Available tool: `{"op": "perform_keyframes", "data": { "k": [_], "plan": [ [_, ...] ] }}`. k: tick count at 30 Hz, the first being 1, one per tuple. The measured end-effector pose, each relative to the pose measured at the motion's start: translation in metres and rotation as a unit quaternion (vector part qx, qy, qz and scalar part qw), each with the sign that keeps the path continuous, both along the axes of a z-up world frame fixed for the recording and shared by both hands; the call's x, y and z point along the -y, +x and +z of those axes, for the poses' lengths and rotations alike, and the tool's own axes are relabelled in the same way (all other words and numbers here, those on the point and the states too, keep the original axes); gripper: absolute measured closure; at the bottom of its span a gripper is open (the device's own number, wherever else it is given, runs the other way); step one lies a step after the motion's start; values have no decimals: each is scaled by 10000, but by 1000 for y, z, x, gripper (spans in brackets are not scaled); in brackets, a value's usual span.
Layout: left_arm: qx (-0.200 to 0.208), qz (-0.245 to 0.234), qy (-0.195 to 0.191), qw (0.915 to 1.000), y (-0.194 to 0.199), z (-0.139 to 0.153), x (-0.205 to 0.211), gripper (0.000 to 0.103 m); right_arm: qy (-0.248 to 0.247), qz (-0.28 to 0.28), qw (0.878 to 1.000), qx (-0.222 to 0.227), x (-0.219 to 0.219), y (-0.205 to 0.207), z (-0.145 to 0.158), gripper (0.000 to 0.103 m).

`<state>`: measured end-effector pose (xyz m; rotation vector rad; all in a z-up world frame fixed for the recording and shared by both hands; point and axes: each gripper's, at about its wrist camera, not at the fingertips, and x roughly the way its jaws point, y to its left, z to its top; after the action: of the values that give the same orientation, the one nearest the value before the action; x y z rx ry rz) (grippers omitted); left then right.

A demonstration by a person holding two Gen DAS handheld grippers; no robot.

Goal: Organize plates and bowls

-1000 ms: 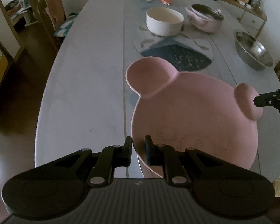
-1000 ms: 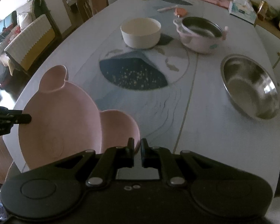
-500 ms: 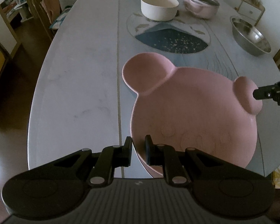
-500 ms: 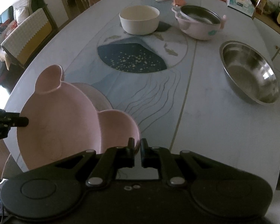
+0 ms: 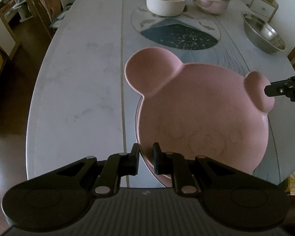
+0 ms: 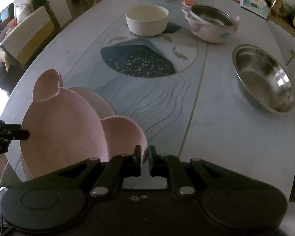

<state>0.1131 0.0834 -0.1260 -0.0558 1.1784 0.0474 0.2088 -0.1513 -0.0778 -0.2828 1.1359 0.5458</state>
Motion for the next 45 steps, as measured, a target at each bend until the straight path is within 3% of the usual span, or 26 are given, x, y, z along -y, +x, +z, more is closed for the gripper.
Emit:
{"op": "perform_keyframes", "data": {
  "k": [9, 13, 18, 23, 27, 35, 38, 45],
  "plan": [
    [117, 53, 25, 9999, 4, 1, 0, 90, 33, -89, 9999, 136, 0, 0, 0, 84],
    [150, 54, 35, 9999, 5, 1, 0, 90, 120, -183, 9996, 152, 5, 0, 3, 70],
    [223, 3, 81, 9997, 3, 3, 3, 89, 234, -266, 9992, 202, 11, -4, 10, 65],
    [408, -79, 91, 9991, -2, 12, 7, 72, 410, -296, 9984, 259, 14, -15, 20, 61],
    [632, -84, 121, 9979, -8, 24, 11, 49, 557, -300, 9975, 305, 16, -23, 28, 59],
    [981, -198, 22, 9950, -15, 50, 25, 49, 850, -369, 9947, 442, 24, -41, 46, 50],
    [1133, -291, 10, 9931, -13, 60, 35, 49, 971, -432, 9930, 516, 29, -49, 53, 40],
    [1505, -469, -57, 9875, 2, 82, 70, 39, 1205, -510, 9890, 692, 48, -52, 69, 28]
  ]
}}
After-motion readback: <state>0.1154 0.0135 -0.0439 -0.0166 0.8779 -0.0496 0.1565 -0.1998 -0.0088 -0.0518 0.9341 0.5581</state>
